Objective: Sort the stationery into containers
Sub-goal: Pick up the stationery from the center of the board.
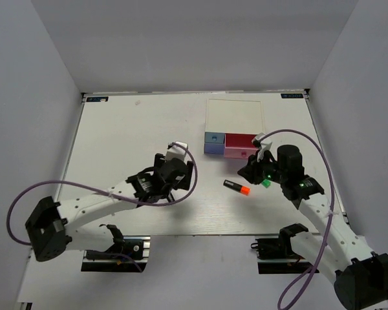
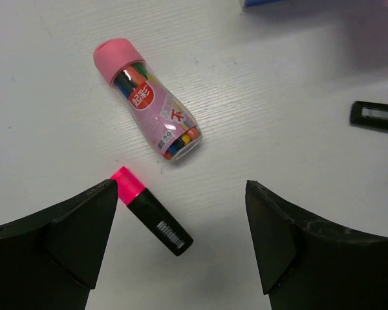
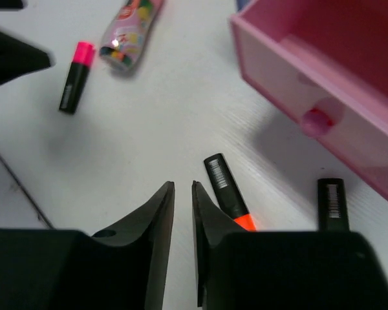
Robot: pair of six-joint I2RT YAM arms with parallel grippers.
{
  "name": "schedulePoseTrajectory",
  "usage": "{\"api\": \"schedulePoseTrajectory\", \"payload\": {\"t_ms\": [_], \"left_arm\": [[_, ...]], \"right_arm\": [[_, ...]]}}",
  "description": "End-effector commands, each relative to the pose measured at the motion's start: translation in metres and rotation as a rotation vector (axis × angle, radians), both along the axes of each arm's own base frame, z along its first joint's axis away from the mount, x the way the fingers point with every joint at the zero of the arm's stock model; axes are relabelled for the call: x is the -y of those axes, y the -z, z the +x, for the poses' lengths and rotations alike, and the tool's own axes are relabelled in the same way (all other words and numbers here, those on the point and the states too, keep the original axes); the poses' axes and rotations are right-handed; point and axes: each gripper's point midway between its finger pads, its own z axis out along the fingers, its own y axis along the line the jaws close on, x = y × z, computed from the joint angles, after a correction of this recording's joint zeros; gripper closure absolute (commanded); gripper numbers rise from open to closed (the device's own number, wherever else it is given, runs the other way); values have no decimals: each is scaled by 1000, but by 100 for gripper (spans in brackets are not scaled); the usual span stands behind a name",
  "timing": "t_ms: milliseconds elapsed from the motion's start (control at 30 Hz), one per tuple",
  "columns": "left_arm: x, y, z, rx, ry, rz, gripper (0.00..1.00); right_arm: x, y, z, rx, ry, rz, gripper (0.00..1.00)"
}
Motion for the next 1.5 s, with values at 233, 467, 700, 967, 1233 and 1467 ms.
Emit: {"api": "schedulePoseTrajectory", "payload": {"t_ms": [233,467,700,967,1233,1467], "left_arm": [[-3,29,37,-119,-328,-20,8],[14,41,67,-217,-439,-45,5],[12,68,69,-318,-505,-8,5],[3,77,76,-360,-544,-13,5],[1,94,79,-428,-567,-17,10],[2,98,84,-445,-550,-22,24]], "right_arm": [[-4,-32,-18,123,-111,10,94],[5,-49,-23,237,-80,21,77],[10,-62,-29,312,-59,31,71],[12,-66,-32,341,-59,35,67],[15,-67,-33,360,-42,36,64],[17,-70,-32,374,-26,33,63]]}}
